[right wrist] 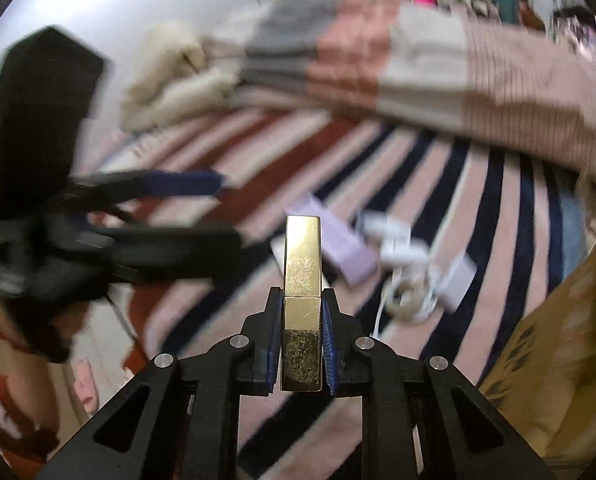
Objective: Organize rigid objects
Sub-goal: 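Carry the gold tube with the right tool into the cardboard box and release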
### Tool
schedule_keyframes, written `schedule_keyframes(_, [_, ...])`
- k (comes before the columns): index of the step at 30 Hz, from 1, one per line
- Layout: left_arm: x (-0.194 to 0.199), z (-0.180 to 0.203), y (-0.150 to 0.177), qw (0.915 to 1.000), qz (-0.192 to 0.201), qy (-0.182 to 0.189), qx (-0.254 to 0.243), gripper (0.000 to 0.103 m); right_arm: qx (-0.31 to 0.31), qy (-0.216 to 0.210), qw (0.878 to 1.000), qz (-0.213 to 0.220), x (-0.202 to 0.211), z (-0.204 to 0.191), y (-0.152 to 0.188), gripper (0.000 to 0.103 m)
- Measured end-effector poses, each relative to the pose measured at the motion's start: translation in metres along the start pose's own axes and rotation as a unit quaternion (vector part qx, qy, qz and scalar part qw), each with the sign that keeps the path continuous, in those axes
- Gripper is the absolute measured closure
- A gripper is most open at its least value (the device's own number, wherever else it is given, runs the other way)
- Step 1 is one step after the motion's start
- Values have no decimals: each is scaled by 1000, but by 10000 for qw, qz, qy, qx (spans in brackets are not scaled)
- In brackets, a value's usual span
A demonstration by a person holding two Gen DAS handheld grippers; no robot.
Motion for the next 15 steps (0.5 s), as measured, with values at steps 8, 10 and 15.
schedule_keyframes(8, [-57,86,-65,9940,-446,829,-550,74,-258,632,9950,730,77,48,-23,90])
schedule_keyframes(10, [-82,108,-73,9907,-674,964,-684,74,-557,783,9925,750,93,73,-13,90])
schedule_keyframes(15, [-153,152,-75,9786,-1538,1079,-841,74,-1275,1089,9849,428,118,131,19,90])
Point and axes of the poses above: each gripper's, at about its wrist camera, not at the fingertips, and x roughly against the way its jaws point, z to its right, y to its underside, the point moved 2 cm from there along -x, roughly the way its jaws point, and after that the axes turned 6 degrees about x, right-handed, at the moved point
